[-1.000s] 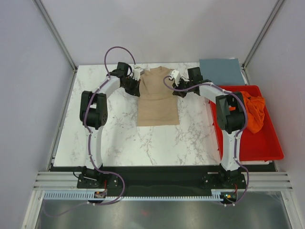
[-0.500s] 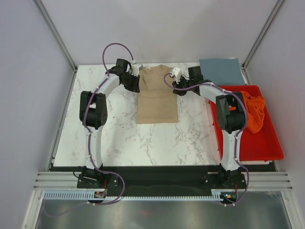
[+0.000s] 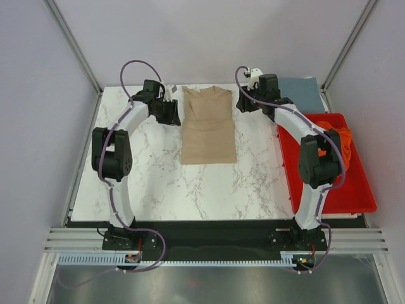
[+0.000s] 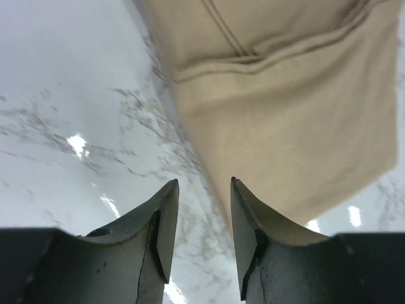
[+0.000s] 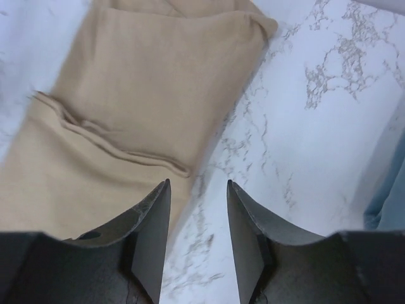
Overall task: Fold and stack the t-shirts
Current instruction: Fold the tshirt
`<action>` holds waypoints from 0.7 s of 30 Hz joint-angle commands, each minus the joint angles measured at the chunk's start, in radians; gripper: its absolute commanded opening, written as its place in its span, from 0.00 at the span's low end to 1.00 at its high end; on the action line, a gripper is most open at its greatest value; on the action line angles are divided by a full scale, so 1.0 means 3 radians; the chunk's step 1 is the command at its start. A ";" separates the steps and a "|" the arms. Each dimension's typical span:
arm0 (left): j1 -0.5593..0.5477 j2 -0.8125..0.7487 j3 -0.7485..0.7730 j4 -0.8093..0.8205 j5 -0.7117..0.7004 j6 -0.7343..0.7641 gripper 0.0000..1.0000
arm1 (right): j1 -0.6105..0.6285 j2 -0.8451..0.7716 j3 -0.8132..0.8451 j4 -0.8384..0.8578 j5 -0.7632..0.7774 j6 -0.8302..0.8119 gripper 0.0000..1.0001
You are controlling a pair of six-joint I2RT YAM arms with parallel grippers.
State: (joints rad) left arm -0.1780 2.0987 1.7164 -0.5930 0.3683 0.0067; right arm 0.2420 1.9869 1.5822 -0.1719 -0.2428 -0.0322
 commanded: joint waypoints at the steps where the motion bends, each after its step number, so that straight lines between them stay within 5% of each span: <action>1: -0.0066 -0.0414 -0.0453 0.0100 0.0562 -0.0538 0.45 | 0.0052 -0.0369 -0.0221 -0.0321 -0.0151 0.0853 0.47; 9: -0.0118 -0.0844 -0.1451 0.0299 0.0496 -0.0947 0.47 | 0.0154 -0.0635 -0.1028 -0.0588 0.0104 0.1574 0.56; 21: -0.0143 -0.1090 -0.2137 0.0775 0.0276 -0.1577 0.55 | 0.0282 -0.0804 -0.1689 -0.0322 0.0058 0.2101 0.62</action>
State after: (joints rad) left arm -0.2176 1.8122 1.1007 -0.4530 0.4610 -0.3721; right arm 0.3073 1.8046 1.0935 -0.3275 -0.2291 0.5304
